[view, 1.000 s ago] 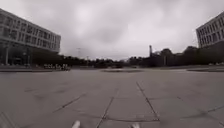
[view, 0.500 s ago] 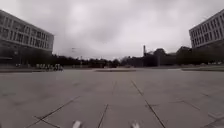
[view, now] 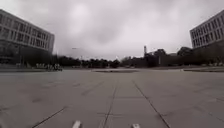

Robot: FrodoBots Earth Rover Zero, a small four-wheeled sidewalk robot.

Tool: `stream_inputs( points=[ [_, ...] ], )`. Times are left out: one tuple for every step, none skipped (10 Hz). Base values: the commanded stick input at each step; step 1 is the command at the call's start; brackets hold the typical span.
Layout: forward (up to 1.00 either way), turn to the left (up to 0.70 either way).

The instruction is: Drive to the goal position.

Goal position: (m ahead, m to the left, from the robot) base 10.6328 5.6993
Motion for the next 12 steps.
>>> stream_inputs(
  points=[
    [0.7,0.0],
    [0.7,0.0],
    [0.7,0.0],
    [0.7,0.0],
    [0.7,0.0],
    [0.7,0.0],
    [0.7,0.0],
    [0.7,0.0],
    [0.7,0.0],
    [0.7,0.0],
    [0.7,0.0],
    [0.7,0.0]
  ],
)
